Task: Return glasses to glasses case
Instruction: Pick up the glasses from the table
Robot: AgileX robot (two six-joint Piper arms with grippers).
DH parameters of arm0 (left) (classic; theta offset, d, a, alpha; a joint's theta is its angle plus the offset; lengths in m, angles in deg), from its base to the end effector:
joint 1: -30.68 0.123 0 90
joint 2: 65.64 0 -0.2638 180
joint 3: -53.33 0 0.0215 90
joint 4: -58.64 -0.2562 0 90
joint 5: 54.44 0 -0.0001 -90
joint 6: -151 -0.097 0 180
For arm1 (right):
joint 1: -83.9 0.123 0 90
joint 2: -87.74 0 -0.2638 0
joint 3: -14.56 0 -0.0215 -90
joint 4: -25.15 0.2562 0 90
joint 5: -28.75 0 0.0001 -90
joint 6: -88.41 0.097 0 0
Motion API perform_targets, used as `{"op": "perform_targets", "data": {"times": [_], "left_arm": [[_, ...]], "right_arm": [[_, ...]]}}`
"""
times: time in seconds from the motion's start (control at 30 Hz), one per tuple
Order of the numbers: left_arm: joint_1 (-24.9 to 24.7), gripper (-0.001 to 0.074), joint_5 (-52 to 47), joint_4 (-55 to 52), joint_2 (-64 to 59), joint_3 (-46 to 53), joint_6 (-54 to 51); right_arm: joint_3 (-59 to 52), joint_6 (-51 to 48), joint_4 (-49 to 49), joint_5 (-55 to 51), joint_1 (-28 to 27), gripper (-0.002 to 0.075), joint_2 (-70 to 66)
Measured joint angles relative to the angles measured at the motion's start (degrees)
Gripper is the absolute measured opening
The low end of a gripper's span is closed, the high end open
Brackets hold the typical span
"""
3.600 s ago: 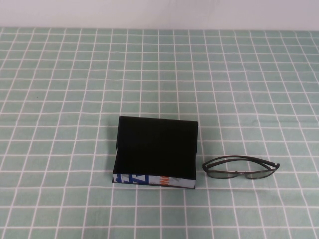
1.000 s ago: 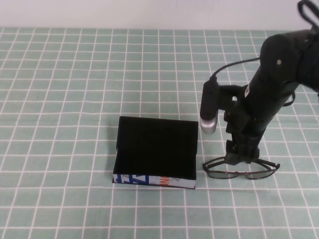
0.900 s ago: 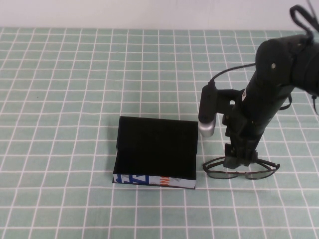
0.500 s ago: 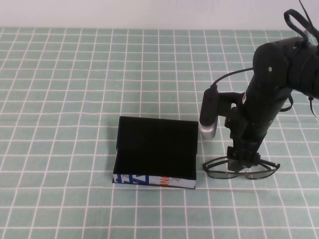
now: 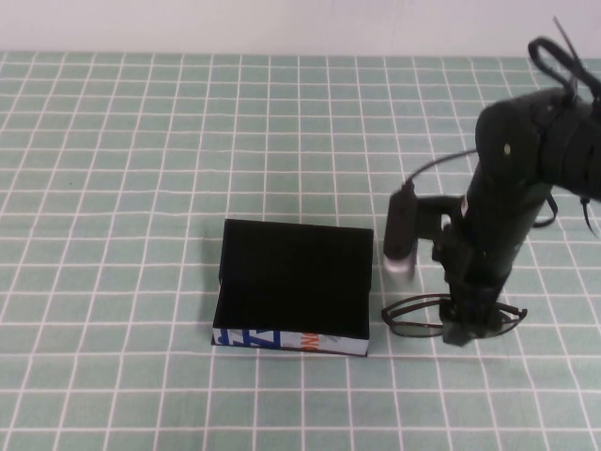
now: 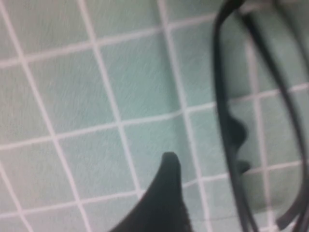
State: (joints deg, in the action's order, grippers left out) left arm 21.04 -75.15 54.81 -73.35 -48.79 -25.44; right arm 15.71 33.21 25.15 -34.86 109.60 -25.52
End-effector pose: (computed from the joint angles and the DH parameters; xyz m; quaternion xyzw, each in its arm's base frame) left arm 0.0846 -0.0120 0.1723 0.0603 0.7977 -0.0409 0.5987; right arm 0.3215 0.1547 0.1921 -0.6483 0.7604 -0.0095 0.0361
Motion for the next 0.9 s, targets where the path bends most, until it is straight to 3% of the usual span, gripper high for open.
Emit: {"op": "perform_targets", "data": {"times": [0.3,0.9], "left_arm": [[0.00,-0.0002,0.00,0.00,0.00,0.00,0.00],[0.00,-0.0002,0.00,0.00,0.00,0.00,0.00]], "right_arm": [[-1.87,0.00,-1.73,5.26,0.00,0.0587,-0.09],[-1.96,0.00,-1.06,4.49,0.00,0.0580,-0.09]]}}
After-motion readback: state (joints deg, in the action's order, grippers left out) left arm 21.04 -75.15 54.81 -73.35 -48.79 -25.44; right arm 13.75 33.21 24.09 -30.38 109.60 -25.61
